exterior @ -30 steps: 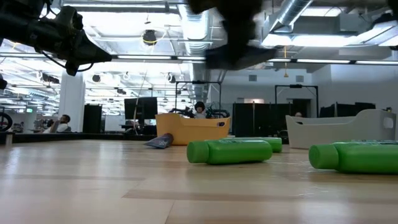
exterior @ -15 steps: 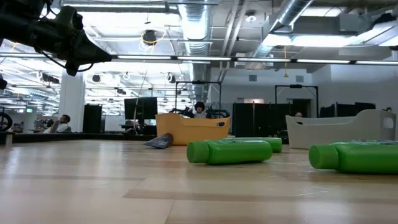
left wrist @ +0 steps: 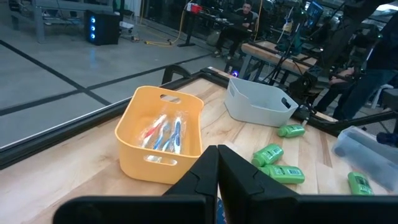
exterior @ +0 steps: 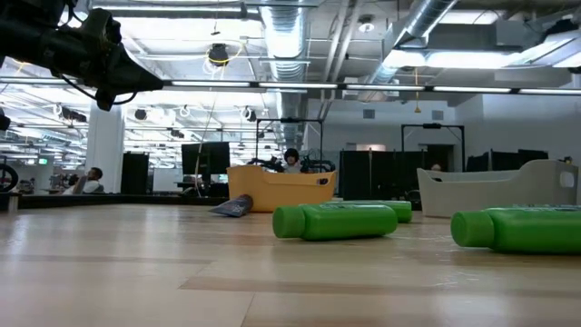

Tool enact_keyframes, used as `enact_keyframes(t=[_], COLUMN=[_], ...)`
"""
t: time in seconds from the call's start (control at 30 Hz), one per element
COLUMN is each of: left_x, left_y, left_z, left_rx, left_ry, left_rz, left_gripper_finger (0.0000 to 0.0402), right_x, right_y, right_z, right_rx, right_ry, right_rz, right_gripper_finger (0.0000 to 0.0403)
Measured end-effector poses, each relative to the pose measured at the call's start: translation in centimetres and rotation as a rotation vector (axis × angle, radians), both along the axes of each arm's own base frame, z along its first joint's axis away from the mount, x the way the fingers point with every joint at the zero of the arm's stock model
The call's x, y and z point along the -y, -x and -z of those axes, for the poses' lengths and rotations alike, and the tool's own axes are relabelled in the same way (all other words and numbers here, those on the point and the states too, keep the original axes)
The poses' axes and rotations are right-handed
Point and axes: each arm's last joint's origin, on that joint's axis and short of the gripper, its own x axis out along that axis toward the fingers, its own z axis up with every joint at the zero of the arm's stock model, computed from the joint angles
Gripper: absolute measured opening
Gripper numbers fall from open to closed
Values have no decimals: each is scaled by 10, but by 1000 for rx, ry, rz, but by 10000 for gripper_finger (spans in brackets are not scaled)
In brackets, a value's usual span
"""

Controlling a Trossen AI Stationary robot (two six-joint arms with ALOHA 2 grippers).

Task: Pick & Place Travel size toiletries
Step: Put the dark blue shave cream into the transparent bin

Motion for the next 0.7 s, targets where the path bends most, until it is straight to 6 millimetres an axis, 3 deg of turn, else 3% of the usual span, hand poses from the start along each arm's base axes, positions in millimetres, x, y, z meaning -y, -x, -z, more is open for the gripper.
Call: enact_keyframes(t=[0.37,0.7], left_x=[0,0], left_y=[0,0], left_z=[0,0], left_rx=[5,4], left_ry=[-1,-1], left_rz=[1,1], left_gripper_finger=[2,2], right_x=[-1,-9], right_y=[-2,-24], right_z=[7,36], right_rx=[-83,-137], right_ry=[-20,-27], right_rz=[56,152], right_gripper_finger=[59,59])
